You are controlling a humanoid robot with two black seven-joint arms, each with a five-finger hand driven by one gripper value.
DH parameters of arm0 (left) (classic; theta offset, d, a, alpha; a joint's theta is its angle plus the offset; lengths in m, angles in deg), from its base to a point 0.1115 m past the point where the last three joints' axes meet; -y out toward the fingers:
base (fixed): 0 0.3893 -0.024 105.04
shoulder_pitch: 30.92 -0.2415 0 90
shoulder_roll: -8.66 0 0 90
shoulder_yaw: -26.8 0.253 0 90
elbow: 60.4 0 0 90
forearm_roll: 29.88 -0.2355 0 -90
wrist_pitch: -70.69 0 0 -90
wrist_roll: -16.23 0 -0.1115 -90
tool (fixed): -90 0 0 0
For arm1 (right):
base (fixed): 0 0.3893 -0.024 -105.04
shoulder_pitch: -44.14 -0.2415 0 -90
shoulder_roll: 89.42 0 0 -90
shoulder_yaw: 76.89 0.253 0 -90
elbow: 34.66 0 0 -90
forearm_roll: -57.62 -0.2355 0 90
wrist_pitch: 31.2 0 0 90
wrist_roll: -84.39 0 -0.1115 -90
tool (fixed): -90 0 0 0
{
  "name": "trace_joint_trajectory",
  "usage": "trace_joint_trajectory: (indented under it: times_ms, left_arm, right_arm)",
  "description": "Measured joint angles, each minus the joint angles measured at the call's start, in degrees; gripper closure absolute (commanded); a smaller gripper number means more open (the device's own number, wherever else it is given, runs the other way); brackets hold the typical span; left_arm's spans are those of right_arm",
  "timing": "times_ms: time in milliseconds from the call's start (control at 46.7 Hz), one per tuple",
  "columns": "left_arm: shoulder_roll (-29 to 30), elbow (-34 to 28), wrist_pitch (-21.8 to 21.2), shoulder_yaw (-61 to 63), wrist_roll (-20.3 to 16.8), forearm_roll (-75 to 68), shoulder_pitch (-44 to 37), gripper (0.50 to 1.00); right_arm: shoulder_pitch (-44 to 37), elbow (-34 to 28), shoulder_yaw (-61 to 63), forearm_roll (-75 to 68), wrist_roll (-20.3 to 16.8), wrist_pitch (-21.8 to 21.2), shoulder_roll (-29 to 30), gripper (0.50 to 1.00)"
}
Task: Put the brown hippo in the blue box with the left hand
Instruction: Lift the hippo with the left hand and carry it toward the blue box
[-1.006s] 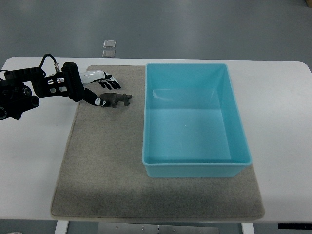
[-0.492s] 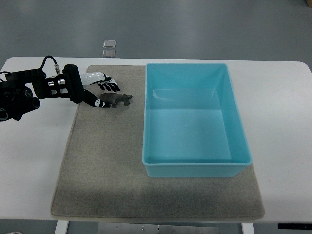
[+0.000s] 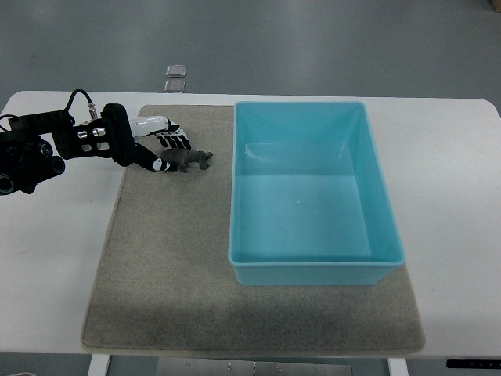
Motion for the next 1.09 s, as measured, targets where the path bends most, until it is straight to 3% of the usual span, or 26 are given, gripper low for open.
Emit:
trace_joint_trajectory:
  times_ms: [128, 214, 685, 1091]
  left_arm:
    - [0.0, -0.1, 0.0, 0.0, 0.0, -0.8, 0.0, 0.915]
    - [0.0, -0.1, 0.0, 0.0, 0.0, -0.8, 0.0, 1.000]
    - [0.3, 0.1, 0.1, -0.5, 0.0, -0.9, 1.2, 1.000]
    - [3.4, 0.2, 0.8, -3.1, 0.0, -0.1, 7.4, 1.000]
  right_arm:
    - [0.0, 0.0, 0.0, 0.0, 0.0, 0.0, 0.0, 0.564]
    - [0.0, 0.0, 0.0, 0.0, 0.0, 0.0, 0.0, 0.564]
    - [0.0, 0.0, 0.0, 0.0, 0.0, 0.0, 0.0, 0.564]
    - [0.0, 0.0, 0.0, 0.0, 0.0, 0.0, 0.0, 0.564]
